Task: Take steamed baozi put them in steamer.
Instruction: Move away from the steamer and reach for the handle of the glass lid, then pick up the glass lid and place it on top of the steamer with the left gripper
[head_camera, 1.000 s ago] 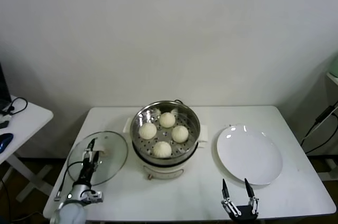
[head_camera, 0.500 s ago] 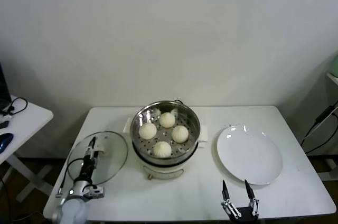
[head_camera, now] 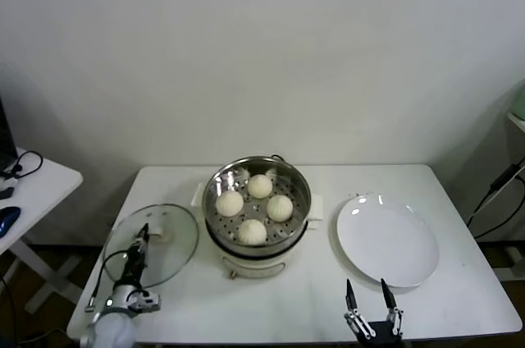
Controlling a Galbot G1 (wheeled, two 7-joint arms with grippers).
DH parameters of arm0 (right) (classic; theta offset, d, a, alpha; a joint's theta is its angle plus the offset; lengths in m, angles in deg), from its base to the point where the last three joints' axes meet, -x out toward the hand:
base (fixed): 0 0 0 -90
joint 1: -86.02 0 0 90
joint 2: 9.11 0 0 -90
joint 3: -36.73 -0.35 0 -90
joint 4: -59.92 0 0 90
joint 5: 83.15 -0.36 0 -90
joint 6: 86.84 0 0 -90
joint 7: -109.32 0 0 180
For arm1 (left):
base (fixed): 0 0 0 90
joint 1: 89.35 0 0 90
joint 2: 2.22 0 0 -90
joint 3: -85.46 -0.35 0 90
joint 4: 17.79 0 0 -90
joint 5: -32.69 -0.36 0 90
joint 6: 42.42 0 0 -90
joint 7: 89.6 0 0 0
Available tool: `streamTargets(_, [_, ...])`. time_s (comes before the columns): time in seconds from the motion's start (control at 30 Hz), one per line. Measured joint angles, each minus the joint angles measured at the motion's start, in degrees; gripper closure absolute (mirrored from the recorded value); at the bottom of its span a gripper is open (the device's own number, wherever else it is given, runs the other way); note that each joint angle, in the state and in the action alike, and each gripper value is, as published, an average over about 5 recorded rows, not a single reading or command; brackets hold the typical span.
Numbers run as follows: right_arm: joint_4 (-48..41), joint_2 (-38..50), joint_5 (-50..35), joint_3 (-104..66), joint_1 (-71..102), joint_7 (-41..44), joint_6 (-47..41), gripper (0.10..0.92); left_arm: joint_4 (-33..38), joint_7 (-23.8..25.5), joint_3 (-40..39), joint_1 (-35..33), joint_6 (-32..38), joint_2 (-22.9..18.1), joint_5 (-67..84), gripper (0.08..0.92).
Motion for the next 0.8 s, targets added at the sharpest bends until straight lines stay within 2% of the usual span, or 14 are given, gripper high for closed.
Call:
streamTargets(0.13, [-0.1, 0.0, 0.0, -0.1, -0.1, 0.0, 0.1, 0.203, -0.1, -0.4, 0.2, 0.2, 0.3, -0.1, 0.6, 0.859])
streamTargets(0.8, [-0.5, -0.2, 0.3, 0.0, 0.1, 0.2, 0.6, 0.203, 2.5, -2.4, 1.2, -1.0, 0.2, -0.5, 4.9, 0.864])
